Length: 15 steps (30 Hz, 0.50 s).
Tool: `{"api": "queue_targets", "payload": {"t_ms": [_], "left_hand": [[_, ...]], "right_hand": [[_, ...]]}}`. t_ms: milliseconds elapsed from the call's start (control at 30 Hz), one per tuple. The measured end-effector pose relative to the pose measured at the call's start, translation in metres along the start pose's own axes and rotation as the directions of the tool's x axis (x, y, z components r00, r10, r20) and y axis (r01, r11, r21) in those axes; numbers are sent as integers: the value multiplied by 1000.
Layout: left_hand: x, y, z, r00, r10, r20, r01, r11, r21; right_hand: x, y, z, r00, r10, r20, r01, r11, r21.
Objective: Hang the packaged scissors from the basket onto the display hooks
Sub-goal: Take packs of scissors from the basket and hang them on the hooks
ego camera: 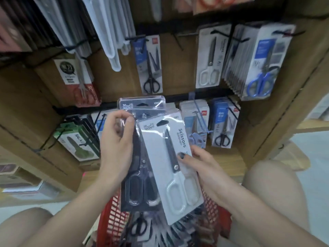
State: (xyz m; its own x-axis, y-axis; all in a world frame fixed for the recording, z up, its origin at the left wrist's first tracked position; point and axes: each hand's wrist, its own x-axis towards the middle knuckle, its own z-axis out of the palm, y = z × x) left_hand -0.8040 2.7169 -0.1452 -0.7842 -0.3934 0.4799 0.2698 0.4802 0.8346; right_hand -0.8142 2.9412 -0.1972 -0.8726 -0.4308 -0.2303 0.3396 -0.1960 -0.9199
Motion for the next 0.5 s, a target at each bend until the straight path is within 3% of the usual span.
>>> {"api": "queue_targets", "payload": {"t_ms": [233,500], "left_hand": [[47,28,52,996,46,77,-38,994,-102],[71,47,108,979,129,156,-117,989,-86]], "right_hand": [[7,-65,-52,955,-198,-221,242,950,197],[29,-122,-101,799,-420,-430,457,889,-18]]}}
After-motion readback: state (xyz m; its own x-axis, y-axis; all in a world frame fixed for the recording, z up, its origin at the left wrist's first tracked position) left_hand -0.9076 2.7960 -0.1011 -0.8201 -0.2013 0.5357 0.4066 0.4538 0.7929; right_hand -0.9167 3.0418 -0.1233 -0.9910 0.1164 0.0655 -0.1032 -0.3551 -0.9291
